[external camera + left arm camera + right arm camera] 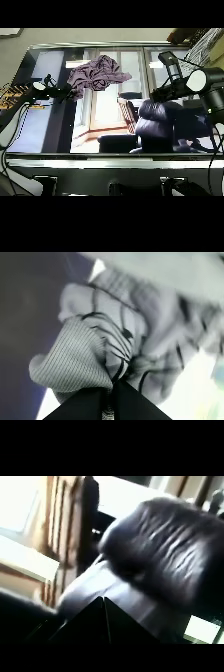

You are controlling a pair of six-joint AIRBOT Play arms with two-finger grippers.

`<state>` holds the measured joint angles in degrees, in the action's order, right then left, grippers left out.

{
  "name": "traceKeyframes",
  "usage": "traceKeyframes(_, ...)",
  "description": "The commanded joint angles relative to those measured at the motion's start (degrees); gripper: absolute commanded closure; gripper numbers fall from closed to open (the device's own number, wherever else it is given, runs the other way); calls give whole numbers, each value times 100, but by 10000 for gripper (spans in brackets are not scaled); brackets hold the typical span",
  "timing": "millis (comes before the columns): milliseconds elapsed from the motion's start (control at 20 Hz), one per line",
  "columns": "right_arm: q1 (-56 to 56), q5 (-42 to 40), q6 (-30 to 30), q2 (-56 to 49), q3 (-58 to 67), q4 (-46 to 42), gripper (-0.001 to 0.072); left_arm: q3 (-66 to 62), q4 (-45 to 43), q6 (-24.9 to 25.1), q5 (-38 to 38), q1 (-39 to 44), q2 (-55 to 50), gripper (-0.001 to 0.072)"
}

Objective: Fold the clothes and pants, and hang the long-sleeved shirts on hangers.

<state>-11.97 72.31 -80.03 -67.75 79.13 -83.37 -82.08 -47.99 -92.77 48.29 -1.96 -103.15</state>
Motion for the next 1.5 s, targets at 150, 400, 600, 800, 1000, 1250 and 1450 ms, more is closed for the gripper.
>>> traceKeyframes(150, -7, 859, -715, -4, 0, 820, 168, 2905, -1067, -133, 925, -17, 3147, 682)
traceKeyframes(400, -9, 1178, -1274, 535, -942, 1915, 187, 5097, -2253, -1567, 1989, -15, 6295, 682)
traceKeyframes(600, -7, -297, -2107, 1578, -2605, 2122, 31, 5405, -2874, -1781, 2673, -15, 7731, 682)
traceKeyframes(800, -7, -2629, -2855, 1318, -2944, 2243, 32, 5403, -2964, -1779, 2601, -17, 7626, 681)
traceKeyframes(1000, -9, -3676, -1775, -374, -2570, 4207, 32, 5366, -2962, -1781, 2234, -15, 7169, 681)
traceKeyframes(1250, -437, -3746, -435, -2490, -1102, 5396, 33, 5257, -2962, -1779, 1829, -15, 6509, 681)
traceKeyframes(1450, -739, -3871, -660, -3287, -535, 5427, 65, 5254, -2964, -1781, 1687, -17, 6369, 681)
